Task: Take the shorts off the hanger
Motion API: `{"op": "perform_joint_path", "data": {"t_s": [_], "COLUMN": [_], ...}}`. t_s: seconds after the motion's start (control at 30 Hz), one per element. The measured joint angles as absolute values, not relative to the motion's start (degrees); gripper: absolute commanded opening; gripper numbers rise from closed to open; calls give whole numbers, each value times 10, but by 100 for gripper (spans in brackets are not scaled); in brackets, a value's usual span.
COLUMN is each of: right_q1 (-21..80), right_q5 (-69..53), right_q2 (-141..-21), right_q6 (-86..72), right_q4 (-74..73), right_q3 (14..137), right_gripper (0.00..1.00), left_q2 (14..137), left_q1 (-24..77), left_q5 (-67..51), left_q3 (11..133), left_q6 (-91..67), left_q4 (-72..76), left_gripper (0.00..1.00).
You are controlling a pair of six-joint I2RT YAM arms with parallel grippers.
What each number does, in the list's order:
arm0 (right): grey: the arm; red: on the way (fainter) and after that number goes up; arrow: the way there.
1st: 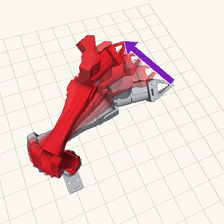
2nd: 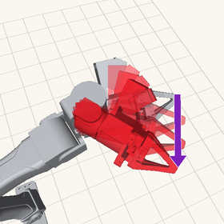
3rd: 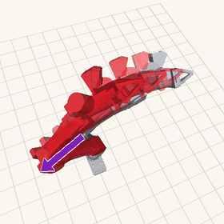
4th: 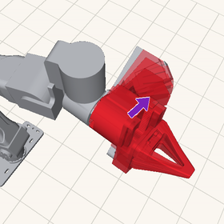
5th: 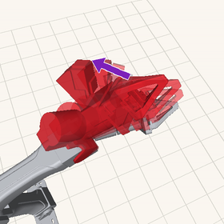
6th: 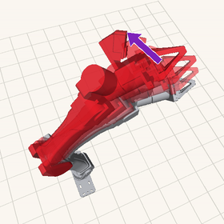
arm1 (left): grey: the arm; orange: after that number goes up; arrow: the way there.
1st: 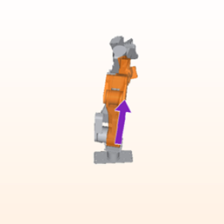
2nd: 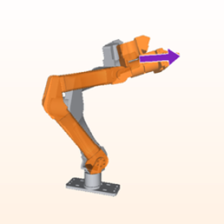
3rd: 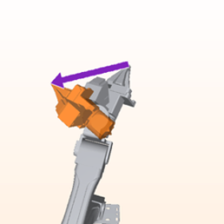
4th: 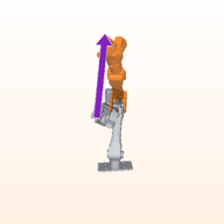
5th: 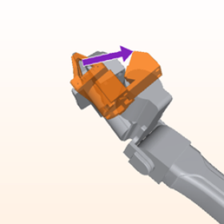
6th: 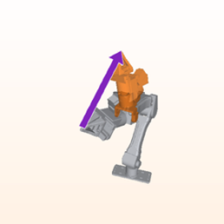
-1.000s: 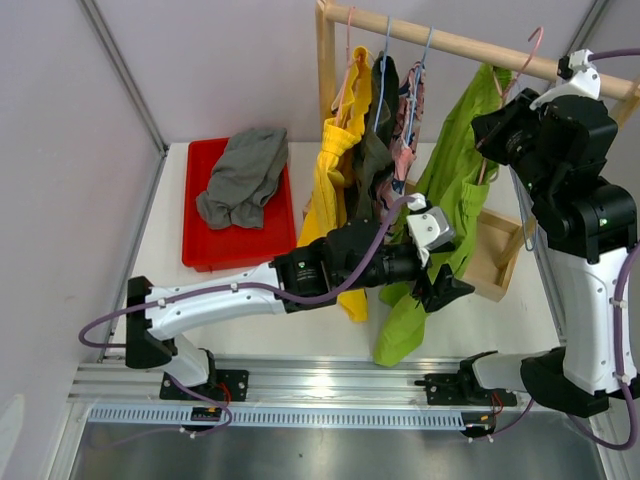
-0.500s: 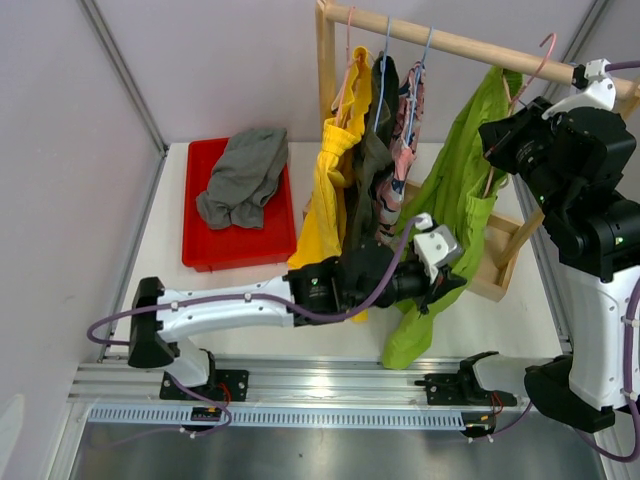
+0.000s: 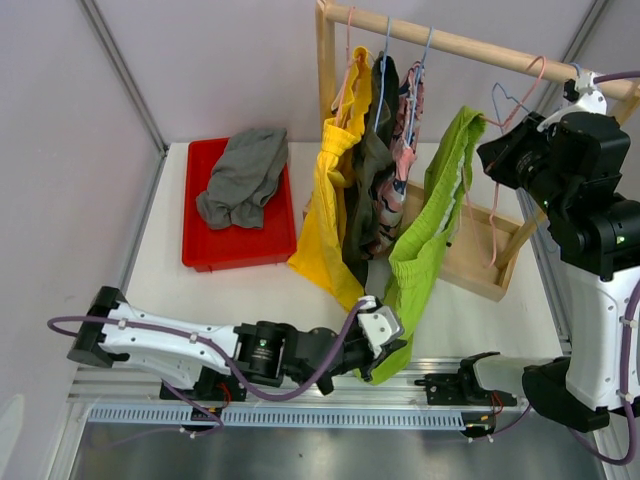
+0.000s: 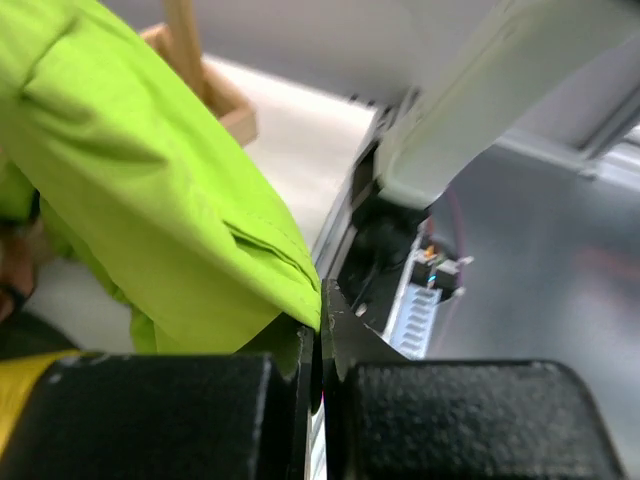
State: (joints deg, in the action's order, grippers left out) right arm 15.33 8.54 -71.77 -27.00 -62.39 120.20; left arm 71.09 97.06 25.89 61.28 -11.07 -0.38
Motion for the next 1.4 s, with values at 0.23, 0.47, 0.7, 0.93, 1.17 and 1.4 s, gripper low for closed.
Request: {"op": "perform_joint_path", "data": {"t_s": [0.23,0.47,0.7,0.93,1.17,1.4], "right_q1": [146,142,142,141,141,141], "right_q5": [81,32,-24,-72,-72,-37], "right_q2": [-693,-623,-604,-617,-569,-623], "right_q6": [-282,-316,-341,-378,-390,-368], "right_q4": [-635,-667,-697,-696,-706,-736], "right_q3": [1196,1208,1234,1214,1087,1196], "right_gripper": [0,0,0,0,0,0], "left_q2": [802,909,992,1007,1041,959], "left_q1": [946,825,721,705,691,735], "left_q5": [294,269,256,253,253,297], "left_q3": [687,848,1021,1126,1257,1081], "left_q6": [-104,-84,-64,-45,-25,-25], "left_q4": [-46,-84,-148,-216,-259,-239], "left_gripper": [0,0,0,0,0,0]}}
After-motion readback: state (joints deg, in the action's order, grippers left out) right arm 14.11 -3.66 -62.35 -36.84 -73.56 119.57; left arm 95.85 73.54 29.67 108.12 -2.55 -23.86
